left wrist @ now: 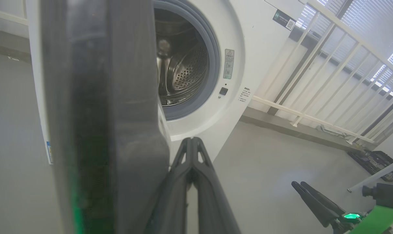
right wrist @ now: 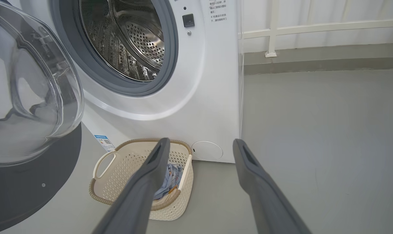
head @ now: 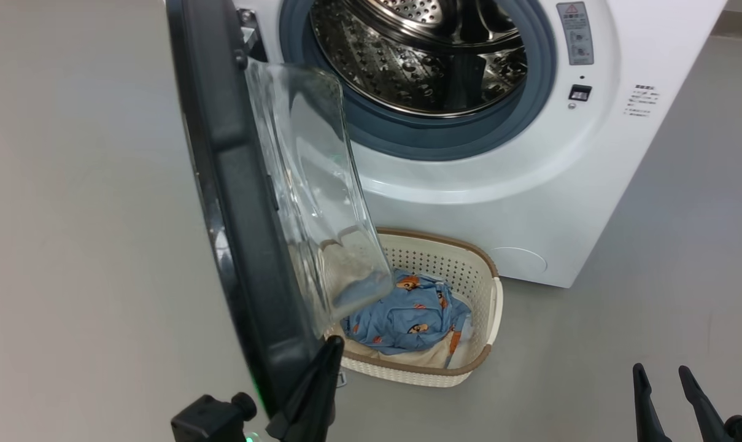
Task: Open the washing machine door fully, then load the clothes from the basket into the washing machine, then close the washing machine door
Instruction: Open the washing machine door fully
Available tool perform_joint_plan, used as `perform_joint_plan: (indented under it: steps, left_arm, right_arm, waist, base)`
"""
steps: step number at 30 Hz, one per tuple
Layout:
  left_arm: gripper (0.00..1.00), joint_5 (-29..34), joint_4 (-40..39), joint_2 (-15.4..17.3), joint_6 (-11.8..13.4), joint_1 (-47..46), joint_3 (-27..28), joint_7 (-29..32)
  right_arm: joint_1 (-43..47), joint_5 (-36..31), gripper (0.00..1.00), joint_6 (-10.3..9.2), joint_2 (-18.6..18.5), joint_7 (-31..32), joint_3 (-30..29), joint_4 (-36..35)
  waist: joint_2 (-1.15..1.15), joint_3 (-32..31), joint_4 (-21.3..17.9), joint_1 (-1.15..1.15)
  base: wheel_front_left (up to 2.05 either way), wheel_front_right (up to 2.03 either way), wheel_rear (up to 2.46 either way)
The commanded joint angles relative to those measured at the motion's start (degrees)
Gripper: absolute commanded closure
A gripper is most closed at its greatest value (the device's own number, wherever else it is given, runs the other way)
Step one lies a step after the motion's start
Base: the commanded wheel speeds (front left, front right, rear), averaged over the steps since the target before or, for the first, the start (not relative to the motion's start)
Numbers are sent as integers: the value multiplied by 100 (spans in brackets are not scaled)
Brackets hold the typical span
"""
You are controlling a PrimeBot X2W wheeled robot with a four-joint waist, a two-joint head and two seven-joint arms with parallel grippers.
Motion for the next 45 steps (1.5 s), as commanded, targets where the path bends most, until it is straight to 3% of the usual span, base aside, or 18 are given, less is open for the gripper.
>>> perform_joint_plan:
  steps: [1,21,34,45]
  left_arm:
    - [100,78,-48,91,179,-228,421,-61]
    - [100,-33,77,356,584,-168,1306,-213]
    - [100,-360,1619,706,615,-736,2435,-896]
    - [100,-579,2906,862,536,-1238,3052,-1458]
  right_arm:
    - [-227,-2,0,9,-82,-69,162,-113]
    - [-251,-5,0,9,-142,-69,223,-106]
    - [-236,22,0,9,-255,-69,329,-69]
    - [-189,39,0,9,-326,-69,354,-32]
  waist:
    - [0,24,84,0]
    - [0,105,639,0]
    - [0,84,433,0]
    - [0,22,249,0]
  base:
    - [0,0,0]
    - [0,0,0]
    - [0,0,0]
    - [0,0,0]
